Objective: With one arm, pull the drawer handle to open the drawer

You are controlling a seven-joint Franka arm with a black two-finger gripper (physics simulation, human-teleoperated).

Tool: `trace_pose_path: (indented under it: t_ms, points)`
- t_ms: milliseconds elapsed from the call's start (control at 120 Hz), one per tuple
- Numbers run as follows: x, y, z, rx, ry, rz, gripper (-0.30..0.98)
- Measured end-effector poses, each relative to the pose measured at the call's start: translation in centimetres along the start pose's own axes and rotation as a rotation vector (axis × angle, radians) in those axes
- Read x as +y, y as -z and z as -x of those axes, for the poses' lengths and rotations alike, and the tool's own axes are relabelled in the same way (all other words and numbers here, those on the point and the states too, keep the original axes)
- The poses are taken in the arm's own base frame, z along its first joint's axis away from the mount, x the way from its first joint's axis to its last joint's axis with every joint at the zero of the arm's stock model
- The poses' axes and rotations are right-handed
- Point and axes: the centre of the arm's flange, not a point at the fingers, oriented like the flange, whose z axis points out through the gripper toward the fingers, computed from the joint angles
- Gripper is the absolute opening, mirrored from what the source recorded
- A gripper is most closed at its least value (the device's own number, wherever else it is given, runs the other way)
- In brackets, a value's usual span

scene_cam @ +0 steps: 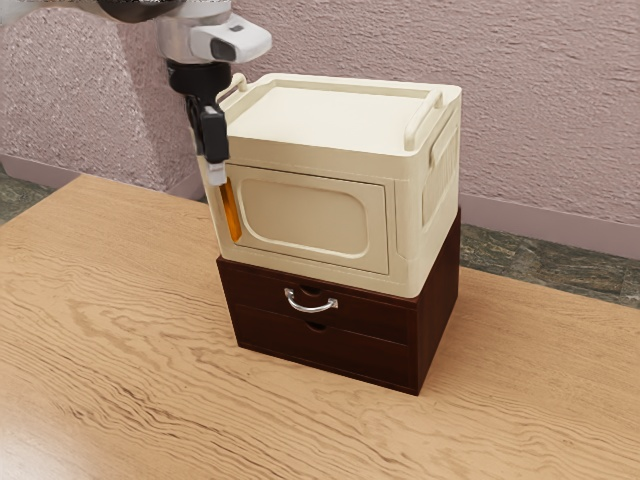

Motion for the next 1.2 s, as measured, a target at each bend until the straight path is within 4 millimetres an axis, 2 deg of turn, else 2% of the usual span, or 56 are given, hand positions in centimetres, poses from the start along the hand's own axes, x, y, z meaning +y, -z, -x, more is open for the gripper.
trace_pose_path:
  t_ms: [133,208,275,333,392,450,525,667,733,783,933,1075,1142,1200]
  points:
    - [0.8,0.9,0.0,0.027,-0.055,-0.012,0.69]
    - [1.0,0.5,-0.2,0.023,-0.08,-0.01,0.69]
    - [2.2,0.0,1.9,0.006,-0.093,-0.009,0.69]
    - [4.1,-0.6,4.2,-0.017,-0.098,-0.024,0.69]
    - [8.3,-0.9,5.7,-0.04,-0.128,-0.08,0.69]
    - [10.9,-2.9,5.7,-0.071,-0.164,-0.105,0.69]
    - [11.8,-6.8,5.4,-0.102,-0.206,-0.11,0.69]
    - [10.5,-10.7,3.7,-0.055,-0.296,-0.13,0.69]
    - [9.9,-13.6,2.5,-0.022,-0.35,-0.137,0.69]
    - [9.6,-14.7,1.7,0.013,-0.382,-0.152,0.69]
    - [9.4,-16.0,0.0,0.093,-0.473,-0.183,0.69]
    - [9.4,-14.5,-0.2,0.136,-0.563,-0.252,0.69]
    - [8.8,-15.0,-0.5,0.136,-0.589,-0.254,0.68]
    - [8.3,-15.8,-0.9,0.135,-0.61,-0.253,0.63]
